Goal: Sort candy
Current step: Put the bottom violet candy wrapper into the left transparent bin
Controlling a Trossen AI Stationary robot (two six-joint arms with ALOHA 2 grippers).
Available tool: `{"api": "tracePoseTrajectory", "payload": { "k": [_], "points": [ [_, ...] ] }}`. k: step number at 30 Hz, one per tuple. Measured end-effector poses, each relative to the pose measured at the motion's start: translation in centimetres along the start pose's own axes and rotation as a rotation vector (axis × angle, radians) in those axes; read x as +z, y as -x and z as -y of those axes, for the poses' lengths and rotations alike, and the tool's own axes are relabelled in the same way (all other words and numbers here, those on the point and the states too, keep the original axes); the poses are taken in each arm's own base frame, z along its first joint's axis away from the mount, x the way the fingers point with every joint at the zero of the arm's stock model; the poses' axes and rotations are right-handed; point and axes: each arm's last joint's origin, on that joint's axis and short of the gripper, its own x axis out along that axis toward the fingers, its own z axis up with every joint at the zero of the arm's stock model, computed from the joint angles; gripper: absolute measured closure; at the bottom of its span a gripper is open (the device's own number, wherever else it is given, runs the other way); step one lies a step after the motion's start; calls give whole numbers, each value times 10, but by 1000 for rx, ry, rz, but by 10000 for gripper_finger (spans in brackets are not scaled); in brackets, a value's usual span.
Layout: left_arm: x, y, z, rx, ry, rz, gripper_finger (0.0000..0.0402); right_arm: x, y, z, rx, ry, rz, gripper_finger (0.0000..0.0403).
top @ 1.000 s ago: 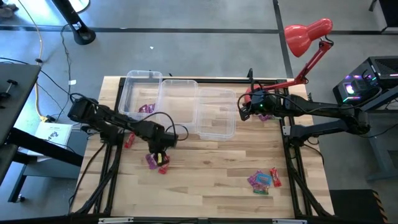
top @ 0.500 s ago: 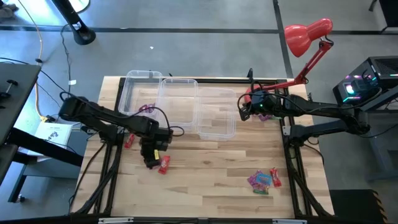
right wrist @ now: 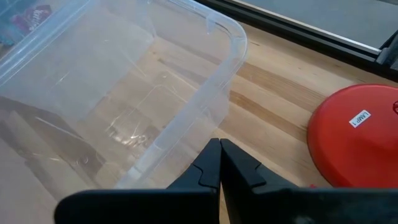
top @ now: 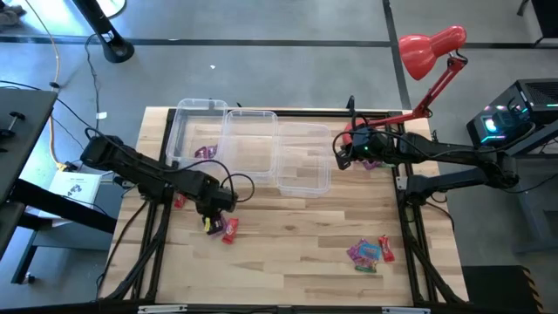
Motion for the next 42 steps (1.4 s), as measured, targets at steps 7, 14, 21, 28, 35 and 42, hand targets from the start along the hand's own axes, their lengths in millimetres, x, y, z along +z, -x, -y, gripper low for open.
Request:
{"api": "tracePoseTrajectory", "payload": {
  "k": [7,14,21,28,35,42],
  "points": [
    [-16,-23,1,52,33,9,258,0,0,0,-4,0,3,403],
    [-22,-49,-5,-3,128,51,258,0,0,0,-9,0,8,403],
    [-28,-55,-8,26,114,41,313,0,0,0,-10,0,8,403],
    [-40,-29,0,-17,42,-24,390,0,0,0,-11,0,8,403],
    [-62,71,6,-226,-60,252,397,0,0,0,-12,0,9,403],
    [-82,160,-46,36,350,849,399,0,0,0,-12,-3,9,403]
  ]
}}
